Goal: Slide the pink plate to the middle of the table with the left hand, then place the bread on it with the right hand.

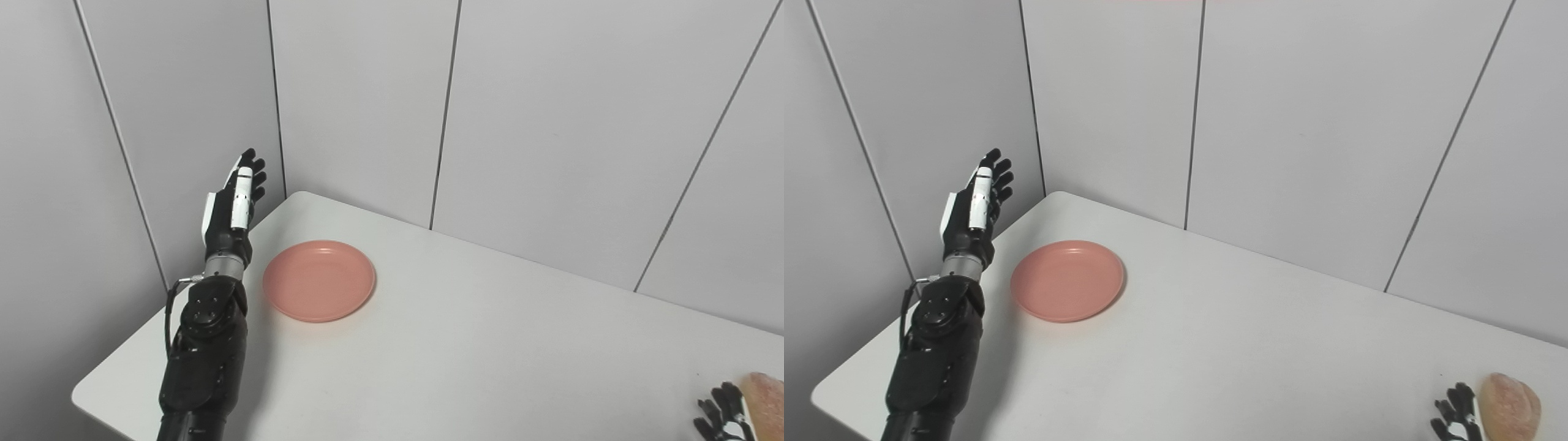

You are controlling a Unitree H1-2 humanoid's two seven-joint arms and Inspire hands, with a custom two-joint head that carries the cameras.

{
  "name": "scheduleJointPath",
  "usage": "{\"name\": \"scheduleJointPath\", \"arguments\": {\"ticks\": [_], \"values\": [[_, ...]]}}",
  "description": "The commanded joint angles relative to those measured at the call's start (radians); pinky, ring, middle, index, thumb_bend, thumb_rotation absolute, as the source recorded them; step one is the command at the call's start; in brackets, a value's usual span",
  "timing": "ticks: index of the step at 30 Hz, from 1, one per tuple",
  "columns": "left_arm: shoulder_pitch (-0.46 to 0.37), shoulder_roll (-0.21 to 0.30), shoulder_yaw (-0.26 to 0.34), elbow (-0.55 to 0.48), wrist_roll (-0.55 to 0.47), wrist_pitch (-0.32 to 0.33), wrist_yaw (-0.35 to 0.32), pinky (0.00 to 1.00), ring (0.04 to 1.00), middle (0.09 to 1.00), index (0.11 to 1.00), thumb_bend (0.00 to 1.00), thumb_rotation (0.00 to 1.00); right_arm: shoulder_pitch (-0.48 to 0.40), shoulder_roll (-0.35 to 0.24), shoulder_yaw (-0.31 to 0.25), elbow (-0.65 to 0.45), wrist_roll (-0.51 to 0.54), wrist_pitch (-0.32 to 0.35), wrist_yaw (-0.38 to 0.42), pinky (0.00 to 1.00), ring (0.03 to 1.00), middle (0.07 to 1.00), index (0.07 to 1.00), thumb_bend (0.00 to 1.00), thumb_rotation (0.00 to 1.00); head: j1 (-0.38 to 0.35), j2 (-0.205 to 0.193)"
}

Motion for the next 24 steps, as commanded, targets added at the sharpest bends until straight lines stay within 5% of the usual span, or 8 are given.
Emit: {"name": "scheduleJointPath", "arguments": {"ticks": [1, 24], "values": [[-0.044, 0.027, 0.009, -0.018, -0.025, -0.038, 0.0, 0.94, 0.928, 0.922, 0.91, 0.35, 1.0, 0.035, 0.005, 0.001, 0.034, 0.004, 0.013, 0.001, 0.99, 0.99, 1.0, 1.0, 0.28, 1.0, 0.0, 0.001], [-0.038, 0.049, 0.05, 0.117, -0.156, -0.032, -0.014, 0.97, 0.933, 0.935, 0.927, 0.33, 1.0, 0.041, 0.007, 0.007, 0.017, -0.007, 0.022, -0.005, 0.98, 0.984, 0.999, 1.0, 0.29, 1.0, 0.0, 0.009]]}}
